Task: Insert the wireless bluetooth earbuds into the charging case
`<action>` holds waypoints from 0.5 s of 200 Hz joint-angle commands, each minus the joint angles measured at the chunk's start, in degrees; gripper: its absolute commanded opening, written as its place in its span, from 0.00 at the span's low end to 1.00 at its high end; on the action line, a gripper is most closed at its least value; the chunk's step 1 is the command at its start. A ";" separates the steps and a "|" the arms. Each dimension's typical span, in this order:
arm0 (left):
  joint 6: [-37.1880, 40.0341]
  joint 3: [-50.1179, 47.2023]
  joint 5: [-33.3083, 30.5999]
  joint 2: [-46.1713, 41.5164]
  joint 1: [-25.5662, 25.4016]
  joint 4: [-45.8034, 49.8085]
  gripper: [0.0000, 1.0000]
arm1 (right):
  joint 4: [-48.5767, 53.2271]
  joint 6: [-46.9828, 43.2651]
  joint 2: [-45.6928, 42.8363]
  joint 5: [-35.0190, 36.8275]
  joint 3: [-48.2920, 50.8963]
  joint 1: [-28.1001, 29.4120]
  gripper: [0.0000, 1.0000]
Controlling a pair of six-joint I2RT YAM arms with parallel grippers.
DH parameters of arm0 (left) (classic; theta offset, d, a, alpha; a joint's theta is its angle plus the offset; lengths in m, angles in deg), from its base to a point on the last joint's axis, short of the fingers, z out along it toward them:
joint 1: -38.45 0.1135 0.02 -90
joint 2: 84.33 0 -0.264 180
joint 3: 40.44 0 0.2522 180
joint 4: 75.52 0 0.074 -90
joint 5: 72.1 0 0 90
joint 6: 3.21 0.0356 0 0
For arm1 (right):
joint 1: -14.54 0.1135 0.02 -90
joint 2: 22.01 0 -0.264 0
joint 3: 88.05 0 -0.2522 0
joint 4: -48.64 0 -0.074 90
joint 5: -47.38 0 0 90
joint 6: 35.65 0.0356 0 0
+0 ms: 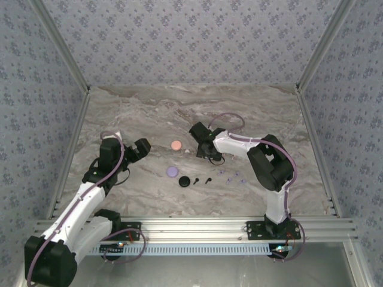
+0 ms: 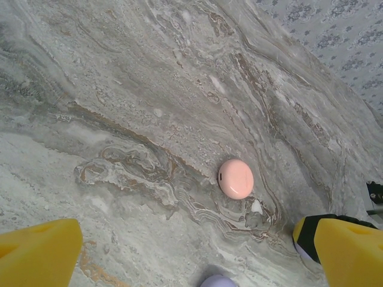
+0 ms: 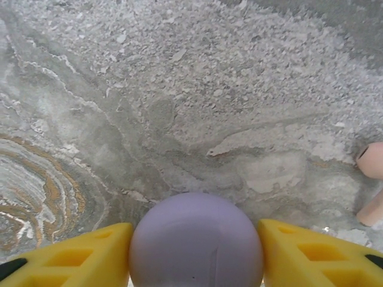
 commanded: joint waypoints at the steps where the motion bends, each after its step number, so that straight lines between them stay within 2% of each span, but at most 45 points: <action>1: 1.13 2.10 -0.51 0.19 -0.36 0.59 0.99 | -0.29 0.05 0.75 -0.85 -0.22 0.59 0.54; 50: 2.91 4.71 0.86 0.35 -0.31 2.26 0.99 | -3.95 -5.73 -4.45 0.29 2.48 0.78 0.50; 72: 5.34 7.51 4.98 1.86 -0.19 2.86 0.99 | -6.94 -15.36 -9.79 1.52 3.87 0.92 0.50; 100: 9.07 13.98 14.71 6.77 -0.13 5.04 0.99 | -13.91 -31.02 -19.16 1.69 10.38 1.21 0.50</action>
